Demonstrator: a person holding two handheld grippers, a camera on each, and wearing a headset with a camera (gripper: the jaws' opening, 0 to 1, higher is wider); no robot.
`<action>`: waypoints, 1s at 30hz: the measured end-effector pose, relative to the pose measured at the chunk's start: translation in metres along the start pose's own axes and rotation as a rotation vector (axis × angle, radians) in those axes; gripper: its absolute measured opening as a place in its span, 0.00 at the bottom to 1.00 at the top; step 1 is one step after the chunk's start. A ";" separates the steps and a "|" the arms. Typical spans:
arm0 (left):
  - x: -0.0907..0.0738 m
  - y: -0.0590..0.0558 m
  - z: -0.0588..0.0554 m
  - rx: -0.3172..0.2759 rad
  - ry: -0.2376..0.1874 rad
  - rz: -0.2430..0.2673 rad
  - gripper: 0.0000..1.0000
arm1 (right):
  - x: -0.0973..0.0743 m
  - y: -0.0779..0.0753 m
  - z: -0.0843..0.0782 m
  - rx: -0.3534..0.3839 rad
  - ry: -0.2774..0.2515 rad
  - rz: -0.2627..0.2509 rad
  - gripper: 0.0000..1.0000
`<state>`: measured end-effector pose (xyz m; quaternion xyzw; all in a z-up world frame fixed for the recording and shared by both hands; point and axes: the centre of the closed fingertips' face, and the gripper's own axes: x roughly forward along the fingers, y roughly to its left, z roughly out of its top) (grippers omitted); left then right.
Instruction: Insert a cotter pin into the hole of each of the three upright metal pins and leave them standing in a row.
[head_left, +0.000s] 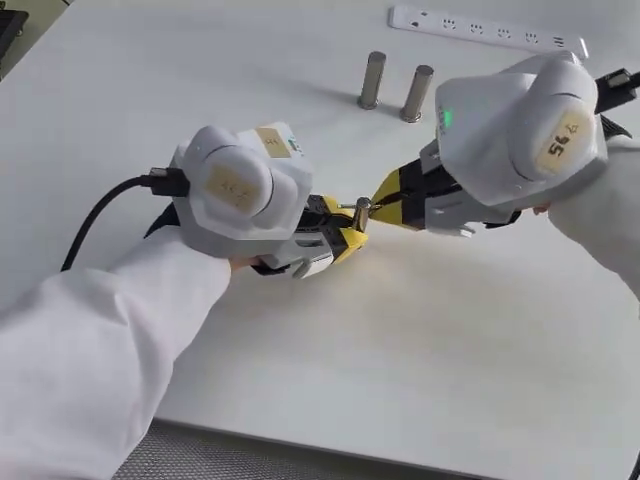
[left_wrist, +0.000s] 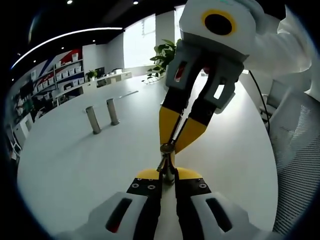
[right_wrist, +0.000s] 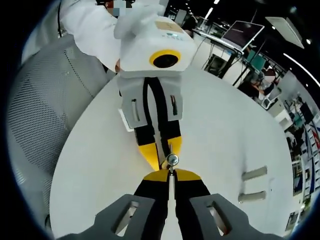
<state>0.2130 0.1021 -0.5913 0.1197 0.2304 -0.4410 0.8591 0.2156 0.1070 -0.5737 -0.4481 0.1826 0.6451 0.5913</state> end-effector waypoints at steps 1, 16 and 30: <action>0.000 0.000 0.000 -0.004 -0.001 0.000 0.07 | 0.000 0.000 0.000 0.001 0.000 -0.002 0.00; 0.001 0.002 0.000 -0.028 -0.008 -0.001 0.07 | -0.012 0.001 -0.003 0.067 -0.032 -0.013 0.00; 0.001 0.003 0.000 -0.046 -0.011 0.000 0.07 | -0.013 -0.001 0.003 0.084 -0.047 -0.025 0.00</action>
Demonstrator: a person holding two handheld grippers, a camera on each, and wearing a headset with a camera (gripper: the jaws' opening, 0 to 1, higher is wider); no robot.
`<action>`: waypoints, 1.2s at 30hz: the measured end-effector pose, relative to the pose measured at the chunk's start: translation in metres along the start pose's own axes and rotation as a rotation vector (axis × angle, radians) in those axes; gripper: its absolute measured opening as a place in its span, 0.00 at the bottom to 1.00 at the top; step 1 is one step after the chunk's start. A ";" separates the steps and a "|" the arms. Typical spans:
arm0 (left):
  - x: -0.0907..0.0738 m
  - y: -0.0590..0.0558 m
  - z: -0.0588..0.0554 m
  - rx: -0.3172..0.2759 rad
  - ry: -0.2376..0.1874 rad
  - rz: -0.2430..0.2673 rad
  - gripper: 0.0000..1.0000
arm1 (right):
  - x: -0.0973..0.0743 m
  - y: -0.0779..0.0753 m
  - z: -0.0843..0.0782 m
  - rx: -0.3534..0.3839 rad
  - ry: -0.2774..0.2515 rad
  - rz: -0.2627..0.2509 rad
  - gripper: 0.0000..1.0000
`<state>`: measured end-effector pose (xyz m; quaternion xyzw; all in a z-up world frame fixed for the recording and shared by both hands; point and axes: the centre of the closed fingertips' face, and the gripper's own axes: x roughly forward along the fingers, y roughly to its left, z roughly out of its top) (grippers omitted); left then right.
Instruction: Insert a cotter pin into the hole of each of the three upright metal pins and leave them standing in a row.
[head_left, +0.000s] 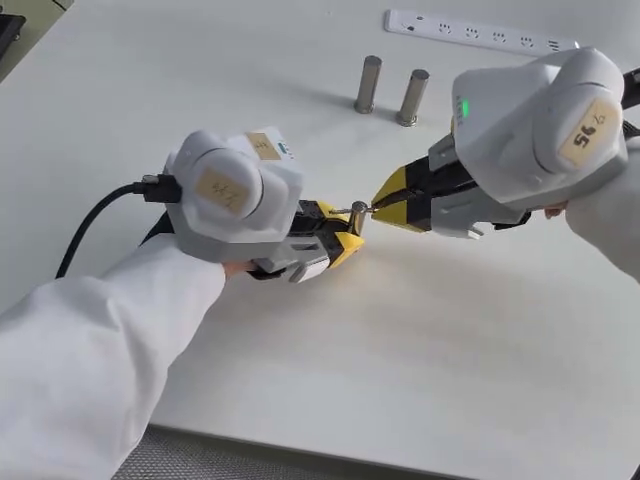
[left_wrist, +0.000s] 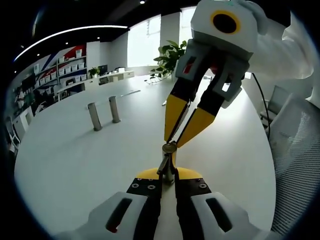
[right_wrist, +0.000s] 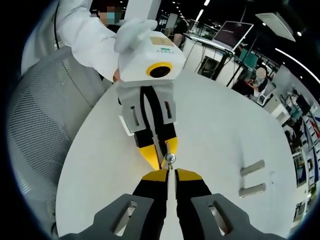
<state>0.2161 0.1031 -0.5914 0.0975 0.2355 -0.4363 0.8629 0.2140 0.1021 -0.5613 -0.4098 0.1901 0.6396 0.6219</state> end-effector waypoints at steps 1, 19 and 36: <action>-0.001 0.000 0.002 0.000 -0.006 -0.001 0.07 | -0.001 0.000 0.000 0.006 -0.004 -0.001 0.00; -0.038 -0.011 -0.004 -0.032 0.027 -0.105 0.79 | 0.004 0.002 0.001 0.337 -0.188 0.014 0.21; -0.064 -0.008 -0.001 -0.058 0.001 -0.073 0.99 | 0.030 0.012 0.006 0.369 -0.190 0.034 0.18</action>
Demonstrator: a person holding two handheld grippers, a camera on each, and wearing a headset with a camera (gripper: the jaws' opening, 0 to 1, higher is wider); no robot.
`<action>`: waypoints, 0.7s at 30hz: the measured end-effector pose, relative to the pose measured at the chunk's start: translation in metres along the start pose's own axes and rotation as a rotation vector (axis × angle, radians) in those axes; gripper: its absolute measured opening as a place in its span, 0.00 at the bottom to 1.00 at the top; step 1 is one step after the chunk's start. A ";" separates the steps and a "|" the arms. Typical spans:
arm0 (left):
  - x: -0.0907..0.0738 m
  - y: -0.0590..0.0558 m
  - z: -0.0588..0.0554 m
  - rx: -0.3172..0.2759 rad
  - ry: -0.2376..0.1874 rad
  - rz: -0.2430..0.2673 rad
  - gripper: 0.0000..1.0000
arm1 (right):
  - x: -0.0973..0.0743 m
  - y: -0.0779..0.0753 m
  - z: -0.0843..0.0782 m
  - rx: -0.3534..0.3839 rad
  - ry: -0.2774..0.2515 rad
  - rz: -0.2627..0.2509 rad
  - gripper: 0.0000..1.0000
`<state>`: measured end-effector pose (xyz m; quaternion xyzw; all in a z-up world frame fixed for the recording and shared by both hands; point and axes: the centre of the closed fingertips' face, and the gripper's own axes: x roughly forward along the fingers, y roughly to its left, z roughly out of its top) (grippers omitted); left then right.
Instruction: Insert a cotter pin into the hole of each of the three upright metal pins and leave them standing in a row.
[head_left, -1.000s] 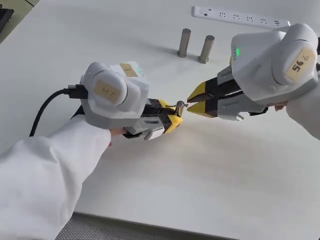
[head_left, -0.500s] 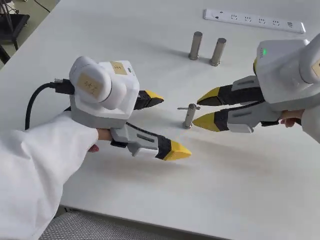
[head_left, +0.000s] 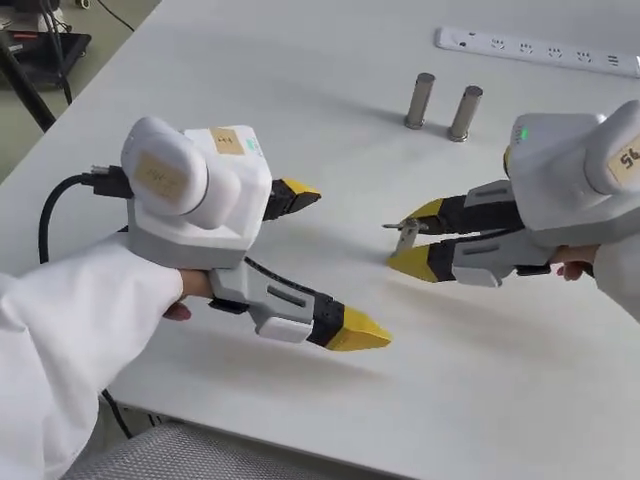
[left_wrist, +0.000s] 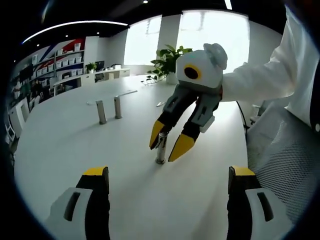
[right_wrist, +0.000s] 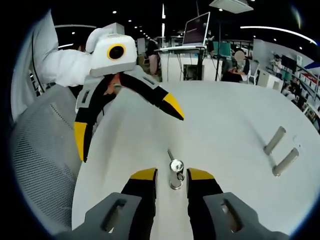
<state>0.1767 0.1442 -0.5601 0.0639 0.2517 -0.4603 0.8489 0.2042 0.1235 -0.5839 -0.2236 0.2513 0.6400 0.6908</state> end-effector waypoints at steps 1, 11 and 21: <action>-0.001 0.001 0.001 0.000 -0.004 0.006 0.99 | 0.001 0.000 0.001 -0.002 -0.001 -0.001 0.17; -0.005 0.007 0.004 -0.001 -0.021 0.041 0.99 | 0.002 0.000 0.003 -0.022 -0.001 -0.013 0.05; -0.006 0.011 0.004 -0.017 -0.028 0.053 0.99 | -0.002 -0.007 0.003 -0.029 0.006 -0.029 0.04</action>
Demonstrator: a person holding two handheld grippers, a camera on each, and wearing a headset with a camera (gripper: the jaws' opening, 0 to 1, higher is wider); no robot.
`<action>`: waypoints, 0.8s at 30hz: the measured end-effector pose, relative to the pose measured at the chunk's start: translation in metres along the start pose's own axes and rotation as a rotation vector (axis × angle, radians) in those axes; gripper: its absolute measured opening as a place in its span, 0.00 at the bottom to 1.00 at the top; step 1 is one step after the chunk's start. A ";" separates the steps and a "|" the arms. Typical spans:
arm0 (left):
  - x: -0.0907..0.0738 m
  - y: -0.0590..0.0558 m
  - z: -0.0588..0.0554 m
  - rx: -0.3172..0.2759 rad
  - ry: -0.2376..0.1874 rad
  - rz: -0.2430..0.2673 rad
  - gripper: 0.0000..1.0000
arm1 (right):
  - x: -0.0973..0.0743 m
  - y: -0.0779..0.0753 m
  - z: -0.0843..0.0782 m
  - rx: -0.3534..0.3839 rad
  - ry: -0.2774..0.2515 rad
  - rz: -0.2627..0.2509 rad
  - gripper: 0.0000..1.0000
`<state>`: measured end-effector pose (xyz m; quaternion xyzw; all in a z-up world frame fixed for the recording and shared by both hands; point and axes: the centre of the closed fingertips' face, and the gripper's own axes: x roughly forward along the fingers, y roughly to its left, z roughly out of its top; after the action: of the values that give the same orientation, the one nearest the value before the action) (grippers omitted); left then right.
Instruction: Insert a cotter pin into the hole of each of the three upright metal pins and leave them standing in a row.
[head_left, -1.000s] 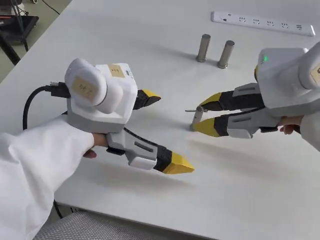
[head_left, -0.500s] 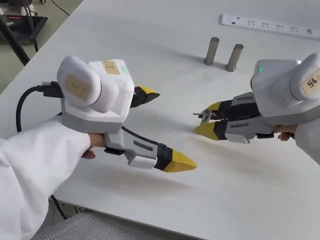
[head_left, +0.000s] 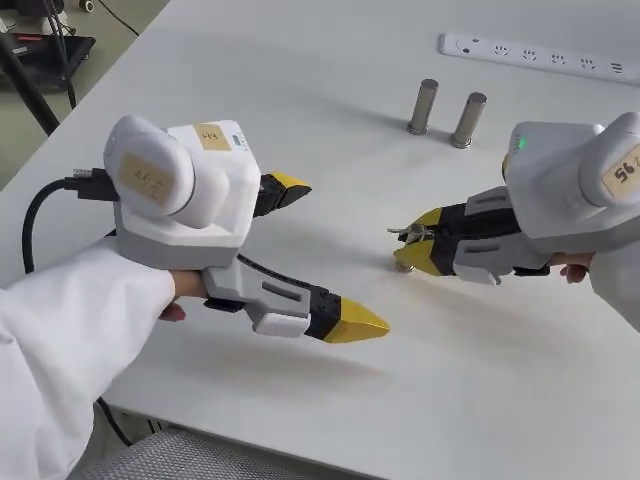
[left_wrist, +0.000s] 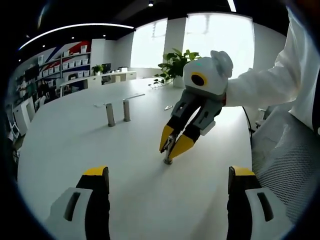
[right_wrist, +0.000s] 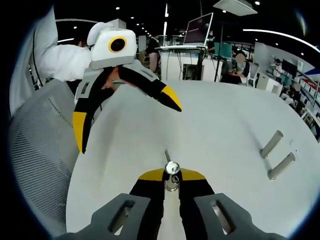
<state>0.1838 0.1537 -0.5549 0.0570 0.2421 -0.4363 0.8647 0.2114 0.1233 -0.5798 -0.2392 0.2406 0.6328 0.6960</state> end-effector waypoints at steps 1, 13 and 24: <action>0.000 0.000 0.000 -0.001 0.000 0.001 0.99 | 0.000 -0.001 0.000 0.003 -0.001 -0.003 0.04; 0.001 -0.001 0.000 -0.014 0.004 -0.002 0.99 | -0.006 -0.046 -0.002 0.021 -0.007 -0.060 0.04; 0.001 -0.002 -0.002 -0.014 0.012 -0.007 0.99 | -0.001 -0.042 -0.009 0.027 -0.001 -0.044 0.04</action>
<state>0.1823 0.1519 -0.5569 0.0529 0.2505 -0.4372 0.8621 0.2534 0.1130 -0.5849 -0.2344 0.2434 0.6142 0.7132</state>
